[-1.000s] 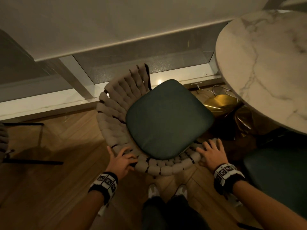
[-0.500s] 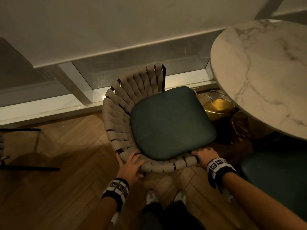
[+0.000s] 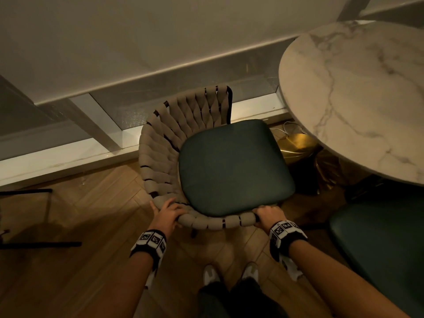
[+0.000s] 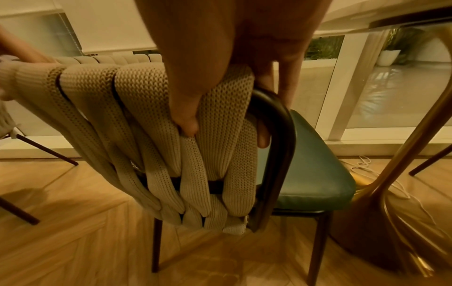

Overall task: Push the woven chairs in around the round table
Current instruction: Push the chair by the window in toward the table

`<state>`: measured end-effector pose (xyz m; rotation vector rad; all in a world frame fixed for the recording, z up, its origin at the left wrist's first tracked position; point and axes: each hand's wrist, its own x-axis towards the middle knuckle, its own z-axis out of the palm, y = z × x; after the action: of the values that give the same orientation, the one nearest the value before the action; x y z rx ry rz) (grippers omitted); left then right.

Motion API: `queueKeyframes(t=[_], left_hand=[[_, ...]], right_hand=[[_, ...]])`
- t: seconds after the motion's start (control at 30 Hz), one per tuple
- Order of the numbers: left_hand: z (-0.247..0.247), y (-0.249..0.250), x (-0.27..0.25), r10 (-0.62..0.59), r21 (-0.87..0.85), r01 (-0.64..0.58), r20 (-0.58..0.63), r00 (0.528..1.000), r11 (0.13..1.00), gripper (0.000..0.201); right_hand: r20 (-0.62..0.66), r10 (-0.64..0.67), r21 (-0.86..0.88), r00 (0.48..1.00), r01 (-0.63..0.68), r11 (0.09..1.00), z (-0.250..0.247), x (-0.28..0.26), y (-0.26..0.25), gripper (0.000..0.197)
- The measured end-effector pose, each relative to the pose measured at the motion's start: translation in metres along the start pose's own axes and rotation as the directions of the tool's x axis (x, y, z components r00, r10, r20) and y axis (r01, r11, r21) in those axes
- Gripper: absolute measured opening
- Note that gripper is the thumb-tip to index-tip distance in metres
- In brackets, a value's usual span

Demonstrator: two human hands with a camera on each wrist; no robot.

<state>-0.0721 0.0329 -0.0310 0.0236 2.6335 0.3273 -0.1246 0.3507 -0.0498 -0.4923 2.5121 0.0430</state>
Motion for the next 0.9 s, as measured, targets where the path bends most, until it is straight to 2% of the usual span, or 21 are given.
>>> queueKeyframes(t=[0.13, 0.27, 0.4, 0.57, 0.67, 0.77, 0.9], left_hand=[[0.006, 0.019, 0.004, -0.018, -0.084, 0.014, -0.048, 0.999, 0.996, 0.041], [0.005, 0.042, 0.005, -0.046, -0.097, 0.043, -0.033, 0.998, 0.994, 0.044], [0.006, 0.046, 0.000, -0.058, -0.047, 0.056, -0.044, 0.997, 0.997, 0.047], [0.012, 0.062, -0.004, -0.079, 0.082, 0.080, -0.014, 0.997, 0.993, 0.055], [0.014, 0.089, 0.005, 0.020, 0.098, -0.022, 0.020, 1.000, 0.995, 0.058], [0.022, 0.129, 0.015, 0.150, 0.041, -0.153, 0.076, 0.986, 0.987, 0.058], [0.036, 0.183, 0.018, 0.313, -0.050, -0.313, 0.011, 0.950, 0.949, 0.062]], right_hand=[[0.018, 0.011, -0.011, 1.000, -0.011, 1.000, -0.009, 0.003, 0.019, 0.032], [0.029, 0.028, 0.001, 0.999, -0.028, 1.000, -0.012, 0.007, 0.037, 0.033], [0.026, 0.040, 0.006, 0.999, -0.040, 0.999, -0.008, 0.005, 0.038, 0.038], [-0.026, 0.074, 0.101, 0.997, -0.071, 0.992, -0.005, -0.010, 0.035, 0.049], [-0.056, 0.098, 0.200, 0.994, -0.085, 0.976, -0.003, -0.029, 0.040, 0.064], [-0.111, 0.142, 0.293, 0.984, -0.104, 0.950, 0.002, -0.057, 0.048, 0.074], [-0.096, 0.269, 0.383, 0.958, -0.214, 0.899, 0.020, -0.112, 0.070, 0.072]])
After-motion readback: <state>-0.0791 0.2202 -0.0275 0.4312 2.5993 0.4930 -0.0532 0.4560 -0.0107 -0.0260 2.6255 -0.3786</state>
